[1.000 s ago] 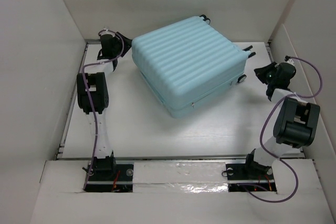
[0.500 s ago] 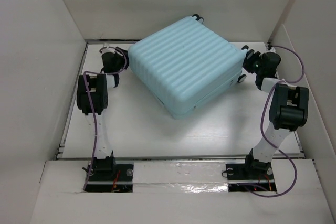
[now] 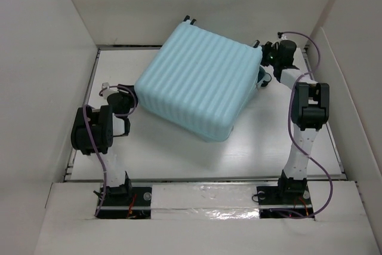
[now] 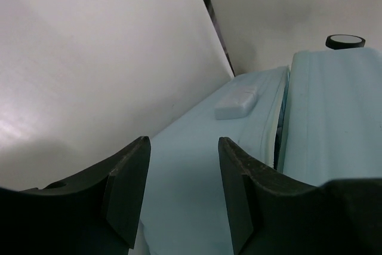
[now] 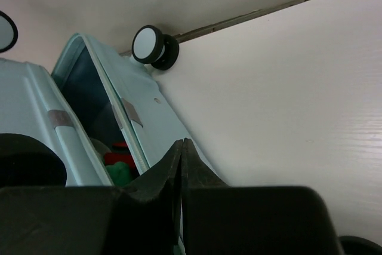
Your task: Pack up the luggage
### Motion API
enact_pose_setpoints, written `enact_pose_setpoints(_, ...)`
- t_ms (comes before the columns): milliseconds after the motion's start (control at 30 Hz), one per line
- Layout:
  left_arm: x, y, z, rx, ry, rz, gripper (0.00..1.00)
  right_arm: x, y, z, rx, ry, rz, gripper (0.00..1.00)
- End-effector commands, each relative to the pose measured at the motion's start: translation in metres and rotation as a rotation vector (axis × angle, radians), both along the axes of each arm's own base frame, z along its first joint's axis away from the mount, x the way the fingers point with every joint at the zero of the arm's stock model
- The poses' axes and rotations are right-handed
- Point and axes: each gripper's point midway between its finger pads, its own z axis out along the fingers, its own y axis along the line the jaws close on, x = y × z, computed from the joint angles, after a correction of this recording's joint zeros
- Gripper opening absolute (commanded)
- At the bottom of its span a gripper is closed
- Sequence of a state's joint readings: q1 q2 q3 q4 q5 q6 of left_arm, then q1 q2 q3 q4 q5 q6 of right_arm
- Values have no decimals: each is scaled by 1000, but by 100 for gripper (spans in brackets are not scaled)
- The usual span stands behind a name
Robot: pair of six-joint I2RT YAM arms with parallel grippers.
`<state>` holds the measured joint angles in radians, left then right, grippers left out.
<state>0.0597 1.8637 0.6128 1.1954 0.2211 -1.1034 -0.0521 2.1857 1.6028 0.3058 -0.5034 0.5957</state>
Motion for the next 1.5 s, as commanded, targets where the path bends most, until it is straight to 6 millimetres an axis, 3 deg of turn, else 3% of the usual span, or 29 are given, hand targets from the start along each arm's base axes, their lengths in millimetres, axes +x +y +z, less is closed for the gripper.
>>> enact_pose_setpoints(0, -29, -53, 84, 14, -281, -178, 47, -41, 117, 61, 65, -83, 362, 10)
enact_pose_setpoints(67, -31, -44, 88, 18, -259, -166, 49, -39, 100, 61, 71, -79, 327, 32)
enact_pose_setpoints(100, -32, -47, 89, 14, -251, -188, 50, -40, 94, 71, 76, -110, 314, 41)
enact_pose_setpoints(133, -33, -49, 94, 8, -259, -196, 50, -44, 87, 61, 86, -87, 300, 53)
enact_pose_setpoints(200, -32, -52, 107, -20, -281, -213, 51, -50, 76, 76, 93, -120, 273, 63)
enact_pose_setpoints(233, -32, -53, 112, -33, -285, -216, 51, -52, 65, 69, 86, -103, 242, 73)
enact_pose_setpoints(367, -25, -66, 141, -89, -324, -259, 51, -61, 38, 79, -2, -121, 166, 88)
enact_pose_setpoints(433, -24, -72, 152, -109, -334, -276, 51, -67, 19, 96, -18, -152, 115, 95)
enact_pose_setpoints(500, -19, -73, 170, -122, -362, -279, 51, -71, -5, 95, -24, -143, 57, 100)
enact_pose_setpoints(700, 2, -68, 204, -94, -402, -249, 52, -72, -60, 107, 7, -126, -45, 100)
enact_pose_setpoints(733, 8, -67, 193, -66, -354, -239, 52, -71, -66, 107, 24, -129, -52, 100)
enact_pose_setpoints(867, 25, -27, 196, 0, -318, -98, 59, -66, -107, 102, 80, -98, -111, 100)
enact_pose_setpoints(933, 24, -3, 207, 2, -330, -10, 62, -72, -112, 110, 74, -124, -123, 99)
enact_pose_setpoints(1000, 17, 23, 221, -16, -361, 80, 68, -79, -113, 121, 53, -165, -138, 92)
enact_pose_setpoints(1033, 5, 26, 246, -7, -413, 101, 70, -87, -110, 141, 38, -215, -135, 78)
enact_pose_setpoints(1067, -1, 29, 257, 8, -432, 123, 73, -95, -108, 137, 50, -214, -143, 57)
enact_pose_setpoints(1133, -21, 39, 291, 77, -490, 188, 74, -105, -108, 154, 51, -286, -165, 32)
enact_pose_setpoints(1167, -29, 34, 299, 90, -509, 192, 78, -114, -106, 160, 62, -303, -179, 13)
enact_pose_setpoints(1200, -37, 34, 300, 101, -513, 214, 79, -118, -104, 169, 61, -340, -174, 10)
enact_pose_setpoints(1233, -55, 35, 318, 123, -556, 245, 79, -122, -102, 173, 63, -356, -166, 11)
enact_pose_setpoints(1267, -65, 35, 321, 128, -572, 248, 77, -132, -96, 185, 58, -389, -141, 13)
enact_pose_setpoints(1300, -71, 30, 306, 131, -550, 233, 70, -138, -93, 183, 55, -397, -136, 17)
enact_pose_setpoints(1333, -88, 24, 313, 118, -578, 221, 61, -144, -85, 185, 53, -406, -121, 25)
enact_pose_setpoints(1367, -96, 23, 307, 116, -574, 216, 40, -150, -76, 187, 48, -419, -107, 31)
enact_pose_setpoints(1400, -100, 18, 279, 116, -523, 194, 30, -161, -67, 190, 42, -436, -93, 37)
enact_pose_setpoints(1433, -105, 18, 264, 117, -483, 193, 20, -166, -60, 190, 34, -440, -78, 45)
enact_pose_setpoints(1467, -117, 15, 260, 116, -480, 187, 1, -172, -44, 188, 8, -450, -34, 57)
